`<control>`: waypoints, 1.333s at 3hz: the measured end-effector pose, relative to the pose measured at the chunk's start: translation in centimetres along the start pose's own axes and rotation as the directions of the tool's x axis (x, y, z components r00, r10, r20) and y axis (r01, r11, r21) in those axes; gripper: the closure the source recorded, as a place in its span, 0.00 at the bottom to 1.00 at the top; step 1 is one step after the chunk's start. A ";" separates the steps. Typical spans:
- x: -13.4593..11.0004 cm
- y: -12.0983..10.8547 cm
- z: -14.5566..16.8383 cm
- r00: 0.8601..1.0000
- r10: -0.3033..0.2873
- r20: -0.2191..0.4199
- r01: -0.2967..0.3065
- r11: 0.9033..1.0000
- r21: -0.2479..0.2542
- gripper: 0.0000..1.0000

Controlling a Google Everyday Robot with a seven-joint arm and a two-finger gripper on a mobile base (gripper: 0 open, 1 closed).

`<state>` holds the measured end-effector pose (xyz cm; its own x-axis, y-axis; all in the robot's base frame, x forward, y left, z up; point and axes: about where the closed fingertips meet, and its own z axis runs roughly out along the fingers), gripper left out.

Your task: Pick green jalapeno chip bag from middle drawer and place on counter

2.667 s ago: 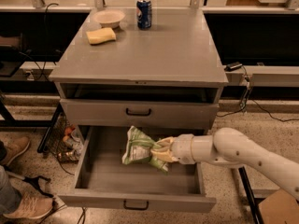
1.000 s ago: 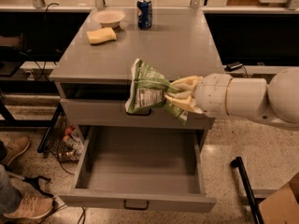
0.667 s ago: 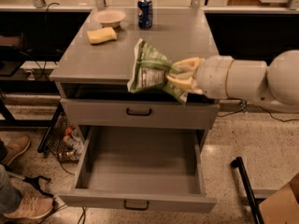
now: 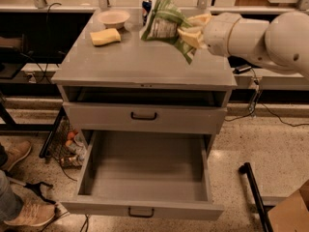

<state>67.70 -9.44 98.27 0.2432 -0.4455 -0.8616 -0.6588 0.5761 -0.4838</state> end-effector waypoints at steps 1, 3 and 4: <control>1.2 -4.1 2.8 0.998 0.055 -0.029 -0.052 0.995 0.089 0.58; 4.7 -7.8 6.3 0.985 0.156 -0.080 -0.142 0.978 0.153 0.11; 5.9 -8.1 6.8 0.979 0.187 -0.078 -0.172 0.971 0.163 0.00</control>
Offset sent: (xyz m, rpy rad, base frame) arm 0.1251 -0.0352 -0.0094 0.0966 0.0971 -0.2504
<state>79.32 -12.06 96.05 0.0597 -0.3824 -0.9221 -0.5656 0.7482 -0.3468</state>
